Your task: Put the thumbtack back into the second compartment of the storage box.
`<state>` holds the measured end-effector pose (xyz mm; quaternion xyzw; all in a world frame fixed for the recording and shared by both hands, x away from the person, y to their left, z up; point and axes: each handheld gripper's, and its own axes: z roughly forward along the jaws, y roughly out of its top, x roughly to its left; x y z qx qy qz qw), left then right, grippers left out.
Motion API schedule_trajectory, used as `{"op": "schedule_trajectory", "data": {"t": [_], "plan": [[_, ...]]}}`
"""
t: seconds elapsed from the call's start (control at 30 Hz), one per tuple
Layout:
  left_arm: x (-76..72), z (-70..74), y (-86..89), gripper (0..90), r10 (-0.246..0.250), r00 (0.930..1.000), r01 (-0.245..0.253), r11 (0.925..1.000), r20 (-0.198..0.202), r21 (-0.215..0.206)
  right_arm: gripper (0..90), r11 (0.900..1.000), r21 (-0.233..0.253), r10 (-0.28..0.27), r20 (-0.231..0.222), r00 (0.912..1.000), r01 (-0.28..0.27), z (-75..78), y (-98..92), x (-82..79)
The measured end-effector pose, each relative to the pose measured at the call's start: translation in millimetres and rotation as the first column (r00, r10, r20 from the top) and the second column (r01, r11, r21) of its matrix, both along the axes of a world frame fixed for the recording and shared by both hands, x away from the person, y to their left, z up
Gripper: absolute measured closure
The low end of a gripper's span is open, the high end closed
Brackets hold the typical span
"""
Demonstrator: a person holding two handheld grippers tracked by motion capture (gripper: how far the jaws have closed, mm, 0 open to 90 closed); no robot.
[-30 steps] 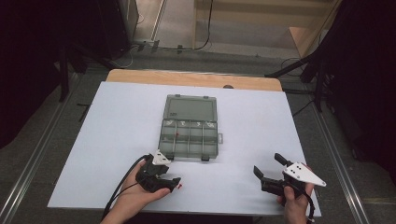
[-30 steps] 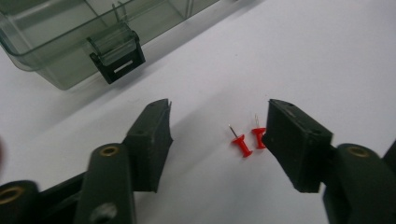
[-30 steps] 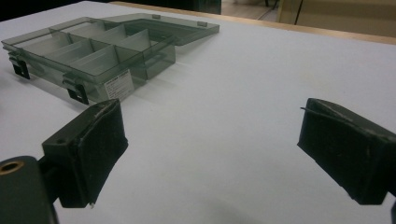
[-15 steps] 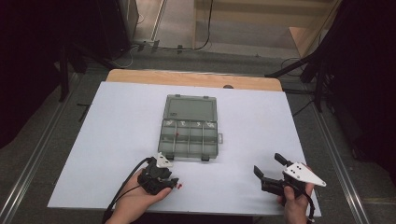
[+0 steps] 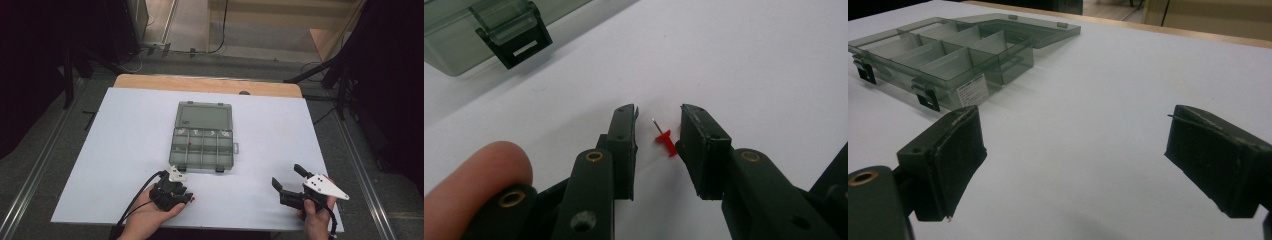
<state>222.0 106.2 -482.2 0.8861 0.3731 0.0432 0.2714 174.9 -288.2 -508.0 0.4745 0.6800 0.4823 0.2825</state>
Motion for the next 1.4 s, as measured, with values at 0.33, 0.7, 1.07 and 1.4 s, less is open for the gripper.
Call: {"op": "schedule_trajectory", "data": {"t": [0.33, 0.7, 1.07, 1.4], "plan": [[-1.2, -1.8, 0.2, 74.1, 0.015, 0.9994, -0.017, 0.9990, 0.031, 0.042, 9.0, 1.000, -0.001, 0.000, 0.002, 1.0000, 0.000, 0.0, -0.3, 0.1], [-1.0, -3.1, 3.5, 75.3, 0.019, 0.9991, -0.020, 0.9991, 0.037, 0.038, 9.2, 1.000, -0.003, -0.002, -0.002, 1.0000, 0.002, 0.1, 0.3, -0.1], [-5.1, 2.9, 11.2, 71.3, 0.038, 0.9987, -0.038, 0.9993, 0.035, 0.002, 9.3, 1.000, -0.002, -0.002, -0.003, 1.0000, 0.002, 0.1, 0.3, 0.1], [-6.3, -3.8, 14.5, 81.1, 0.044, 0.9989, -0.044, 0.9989, 0.014, 0.017, 9.4, 1.000, -0.002, -0.005, -0.003, 1.0000, 0.005, 0.1, 0.1, 0.0]]}}
